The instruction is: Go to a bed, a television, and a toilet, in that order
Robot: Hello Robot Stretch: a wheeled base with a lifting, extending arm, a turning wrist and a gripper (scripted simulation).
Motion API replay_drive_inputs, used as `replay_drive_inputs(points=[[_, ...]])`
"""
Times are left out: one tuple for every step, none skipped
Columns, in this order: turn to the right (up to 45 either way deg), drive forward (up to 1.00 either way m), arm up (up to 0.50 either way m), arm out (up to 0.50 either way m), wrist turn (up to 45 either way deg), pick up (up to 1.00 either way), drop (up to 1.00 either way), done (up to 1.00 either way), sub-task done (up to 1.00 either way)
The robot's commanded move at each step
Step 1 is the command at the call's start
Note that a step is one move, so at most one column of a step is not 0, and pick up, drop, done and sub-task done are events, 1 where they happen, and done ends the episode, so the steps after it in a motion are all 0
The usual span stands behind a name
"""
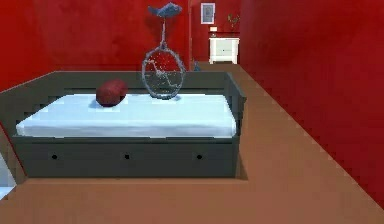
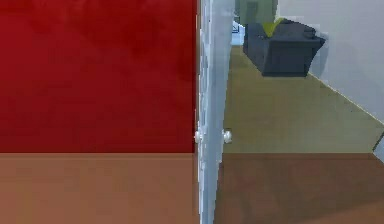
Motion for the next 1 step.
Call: replay_drive_inputs(points=[[-27.0,0.0,0.0,0.0,0.0,0.0,0.0,0.0,0.0]])
